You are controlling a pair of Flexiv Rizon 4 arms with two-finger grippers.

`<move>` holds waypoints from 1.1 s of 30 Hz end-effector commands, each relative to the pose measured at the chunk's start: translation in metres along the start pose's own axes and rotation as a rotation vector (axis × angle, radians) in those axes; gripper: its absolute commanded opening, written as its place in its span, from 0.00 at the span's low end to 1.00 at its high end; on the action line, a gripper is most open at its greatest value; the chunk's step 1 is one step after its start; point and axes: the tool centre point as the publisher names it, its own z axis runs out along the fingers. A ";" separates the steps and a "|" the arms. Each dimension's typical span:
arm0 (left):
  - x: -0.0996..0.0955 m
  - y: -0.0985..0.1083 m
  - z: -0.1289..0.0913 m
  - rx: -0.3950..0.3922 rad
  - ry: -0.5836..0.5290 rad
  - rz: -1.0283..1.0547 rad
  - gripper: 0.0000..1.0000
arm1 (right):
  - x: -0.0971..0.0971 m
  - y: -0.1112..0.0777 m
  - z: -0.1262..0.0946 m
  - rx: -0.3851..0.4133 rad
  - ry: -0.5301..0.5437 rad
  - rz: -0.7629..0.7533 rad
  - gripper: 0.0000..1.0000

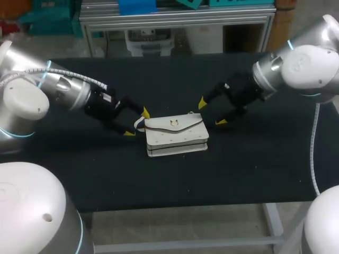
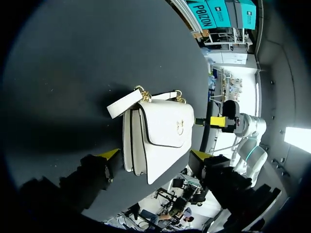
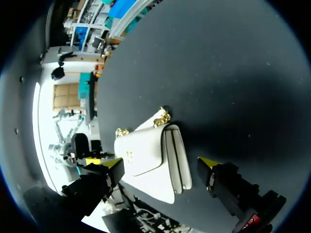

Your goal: Pick up the bag, open it, inspect its contents, close it, and place it on the opposite side

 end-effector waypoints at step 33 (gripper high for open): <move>-0.015 -0.027 0.024 -0.006 0.133 -0.014 0.47 | 0.013 0.008 0.042 0.178 0.211 -0.075 0.54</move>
